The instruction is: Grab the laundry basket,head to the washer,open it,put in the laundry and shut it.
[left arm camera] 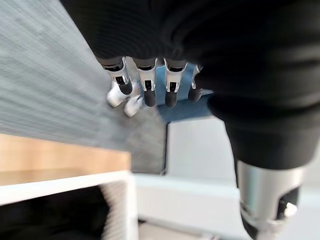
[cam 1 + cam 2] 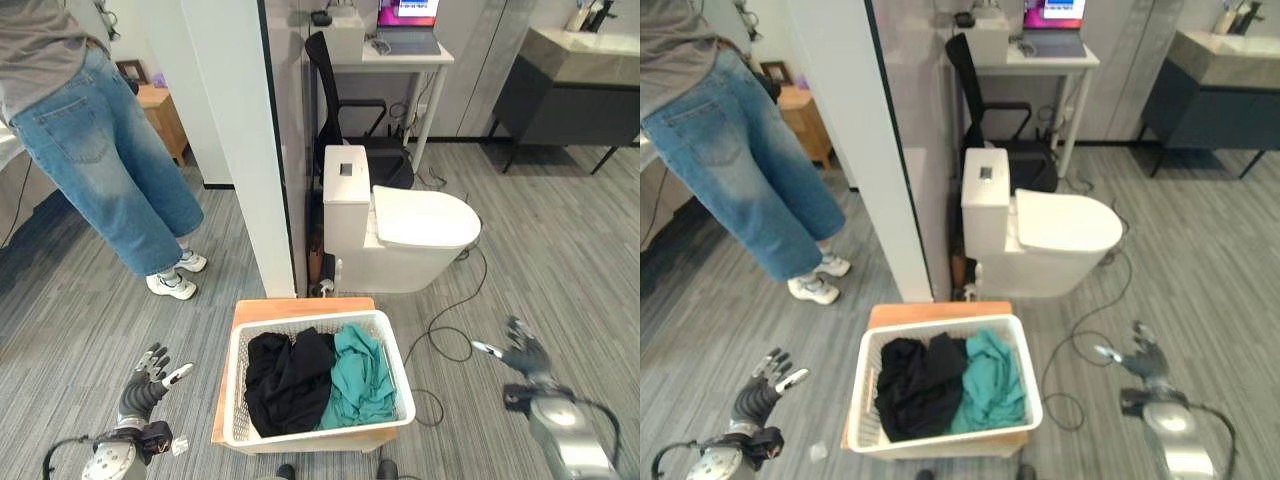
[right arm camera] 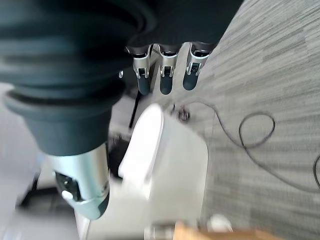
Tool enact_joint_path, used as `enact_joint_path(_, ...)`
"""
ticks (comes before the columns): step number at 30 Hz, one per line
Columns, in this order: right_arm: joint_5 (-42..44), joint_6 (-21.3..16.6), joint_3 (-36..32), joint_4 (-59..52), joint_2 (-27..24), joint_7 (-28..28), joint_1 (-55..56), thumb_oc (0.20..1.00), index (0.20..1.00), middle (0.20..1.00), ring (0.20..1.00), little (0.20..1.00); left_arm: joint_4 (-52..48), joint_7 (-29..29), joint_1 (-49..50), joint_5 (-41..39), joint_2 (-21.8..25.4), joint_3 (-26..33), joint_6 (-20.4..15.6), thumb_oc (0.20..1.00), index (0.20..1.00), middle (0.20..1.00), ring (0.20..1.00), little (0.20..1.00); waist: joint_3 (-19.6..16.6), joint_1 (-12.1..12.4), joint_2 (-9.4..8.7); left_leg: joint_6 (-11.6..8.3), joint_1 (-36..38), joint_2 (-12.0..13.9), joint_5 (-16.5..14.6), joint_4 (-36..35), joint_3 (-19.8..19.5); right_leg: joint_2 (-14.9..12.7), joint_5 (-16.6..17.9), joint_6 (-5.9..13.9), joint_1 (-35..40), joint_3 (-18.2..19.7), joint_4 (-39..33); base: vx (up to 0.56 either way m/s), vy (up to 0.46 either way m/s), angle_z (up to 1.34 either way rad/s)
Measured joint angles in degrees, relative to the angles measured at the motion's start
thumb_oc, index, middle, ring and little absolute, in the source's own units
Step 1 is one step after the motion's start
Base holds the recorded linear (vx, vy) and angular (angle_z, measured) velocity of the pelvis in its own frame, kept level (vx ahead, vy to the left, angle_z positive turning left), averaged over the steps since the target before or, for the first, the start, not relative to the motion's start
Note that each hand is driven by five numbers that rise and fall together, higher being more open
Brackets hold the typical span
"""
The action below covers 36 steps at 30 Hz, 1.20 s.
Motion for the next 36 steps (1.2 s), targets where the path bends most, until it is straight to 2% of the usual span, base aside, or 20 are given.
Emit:
enact_joint_path(2,0.0,0.2,0.7,0.1,-0.2,0.3,-2.1,1.0,1.0,1.0,1.0,1.0,0.0,0.1,-1.1,-1.6,1.1,-1.3,0.4,1.0,1.0,1.0,1.0,1.0,0.9,0.1,0.24,0.1,-0.8,0.0,0.7,0.1,-0.3,0.1,0.5,-0.32,-0.6,-0.1,-0.1,-0.16,0.006,0.06)
enact_joint_path(3,0.0,0.5,2.7,0.7,-0.6,0.0,-4.8,1.0,1.0,1.0,1.0,1.0,0.5,0.3,-3.0,-3.5,3.4,-3.7,0.8,1.0,1.0,1.0,1.0,1.0,2.2,0.1,0.31,0.01,-1.5,0.1,1.1,0.3,-0.8,0.5,0.9,-0.58,-1.3,-0.2,-0.1,-0.13,0.005,0.11)
enact_joint_path(5,0.0,0.6,5.0,1.2,-0.5,0.0,-7.5,1.0,1.0,1.0,1.0,1.0,1.1,0.1,-6.0,-4.1,6.2,-6.4,1.7,1.0,1.0,1.0,1.0,1.0,2.5,0.2,0.14,-0.25,-3.7,0.3,1.7,0.3,-1.1,0.6,1.2,-0.7,-3.4,-0.3,0.1,-0.15,0.001,0.11)
enact_joint_path(6,0.0,0.8,6.6,1.2,-0.5,-0.1,-9.8,1.0,1.0,1.0,1.0,1.0,2.2,0.3,-9.9,-5.9,7.1,-7.4,2.0,1.0,1.0,1.0,1.0,1.0,3.7,0.2,0.06,-0.53,-6.1,0.4,3.0,0.8,-1.2,0.9,2.6,-1.02,-5.6,-0.3,0.2,-0.15,0.002,0.09)
enact_joint_path(9,0.0,1.6,8.4,1.3,-0.7,-0.2,-13.0,1.0,1.0,1.0,1.0,1.0,3.0,0.1,-14.6,-8.2,9.3,-11.0,2.9,1.0,1.0,1.0,1.0,1.0,7.0,0.0,0.69,-0.64,-7.0,0.4,3.8,0.8,-1.2,1.0,3.9,-1.34,-6.5,-0.4,0.4,-0.11,0.002,0.01)
enact_joint_path(10,0.0,1.7,10.0,1.3,-1.0,-0.5,-13.6,1.0,1.0,1.0,1.0,1.0,2.8,0.2,-15.9,-11.5,12.4,-15.4,2.9,1.0,1.0,1.0,1.0,1.0,7.1,-0.2,0.87,-0.65,-7.3,0.4,3.8,0.9,-1.2,0.9,4.0,-1.49,-6.8,-0.4,0.4,-0.09,0.011,-0.03)
enact_joint_path(11,0.1,1.7,12.4,1.2,-1.1,-0.5,-15.7,1.0,1.0,1.0,1.0,1.0,1.0,-1.3,-17.7,-14.3,19.7,-22.0,3.7,1.0,1.0,1.0,1.0,1.0,8.5,-0.7,0.85,-0.83,-8.1,0.5,3.9,0.9,-1.2,0.9,3.9,-1.41,-7.7,-0.4,0.4,-0.08,0.012,-0.03)
enact_joint_path(16,0.7,1.7,15.4,0.9,-1.1,-2.0,-15.5,1.0,1.0,1.0,1.0,1.0,-1.3,-1.5,-19.2,-24.6,25.8,-24.9,4.1,1.0,1.0,1.0,1.0,1.0,11.5,-1.8,1.53,-1.04,-8.9,0.5,4.4,0.4,-1.0,0.9,4.0,-1.38,-8.7,-0.2,0.4,-0.06,0.01,-0.02)
enact_joint_path(18,1.7,1.7,16.1,0.8,-1.1,-2.5,-15.4,1.0,1.0,1.0,1.0,1.0,-2.1,-1.6,-19.4,-25.9,27.2,-26.2,4.2,1.0,1.0,1.0,1.0,1.0,11.9,-1.9,1.47,-1.05,-9.3,0.5,4.4,0.4,-0.9,0.9,4.0,-1.39,-9.2,-0.1,0.4,-0.01,0.004,-0.02)
enact_joint_path(21,2.5,1.5,16.2,-1.7,-1.2,-2.9,-14.2,1.0,1.0,1.0,1.0,1.0,-1.7,-0.3,-20.4,-25.8,26.3,-26.3,4.1,1.0,1.0,1.0,1.0,1.0,12.6,-2.4,1.01,-1.11,-10.5,0.4,4.5,0.4,-0.9,1.0,4.2,-1.39,-10.4,-0.2,0.4,-0.05,0.013,0.01)
enact_joint_path(24,2.5,1.1,16.2,-3.3,-1.4,-3.7,-13.6,1.0,1.0,1.0,1.0,1.0,0.2,1.8,-22.3,-25.7,21.8,-26.3,4.0,1.0,1.0,1.0,1.0,1.0,13.8,-2.6,0.87,-1.12,-10.7,0.3,4.6,0.4,-1.0,0.9,4.2,-1.37,-10.5,-0.2,0.4,-0.03,0.004,0.02)
enact_joint_path(28,2.4,1.0,16.1,-4.0,-1.3,-4.4,-13.5,1.0,1.0,1.0,1.0,1.0,1.0,3.6,-22.4,-24.8,19.2,-25.3,3.4,1.0,1.0,1.0,1.0,1.0,14.4,-2.6,0.74,-1.13,-12.1,0.3,4.6,0.5,-1.0,0.9,4.4,-1.42,-12.0,-0.2,0.4,-0.03,-0.001,0.01)
enact_joint_path(29,2.3,0.9,15.6,-5.9,-1.2,-5.2,-13.3,1.0,1.0,1.0,1.0,1.0,3.5,4.8,-23.3,-24.2,14.8,-24.2,2.7,1.0,1.0,1.0,1.0,1.0,14.7,-2.7,1.0,-1.13,-12.7,0.3,4.6,0.5,-1.0,0.8,4.6,-1.46,-12.4,-0.2,0.4,0.0,0.0,0.0)
enact_joint_path(32,2.2,0.6,15.1,-6.0,-0.5,-5.5,-13.5,1.0,1.0,1.0,1.0,1.0,6.9,5.6,-25.0,-21.5,11.2,-23.7,2.7,1.0,1.0,1.0,1.0,1.0,15.1,-2.8,0.95,-1.13,-12.6,0.3,4.6,0.4,-1.0,0.9,4.7,-1.49,-12.5,-0.2,0.4,0.0,0.0,0.0)
enact_joint_path(34,2.2,0.5,14.8,-6.0,-0.2,-6.0,-13.6,1.0,1.0,1.0,1.0,1.0,7.2,6.1,-25.3,-19.5,10.4,-23.5,2.8,1.0,1.0,1.0,1.0,1.0,15.2,-2.9,0.93,-1.14,-12.7,0.4,4.5,0.4,-1.0,1.0,4.6,-1.51,-12.5,-0.2,0.4,0.0,0.0,0.0)
enact_joint_path(36,1.0,0.5,14.0,-6.0,0.3,-6.4,-13.4,1.0,1.0,1.0,1.0,1.0,10.1,6.9,-27.1,-16.9,6.5,-21.9,2.5,1.0,1.0,1.0,1.0,1.0,15.3,-2.9,1.13,-1.07,-12.9,0.3,4.5,0.4,-1.0,0.8,4.6,-1.5,-12.7,-0.2,0.4,-0.03,-0.016,0.01)
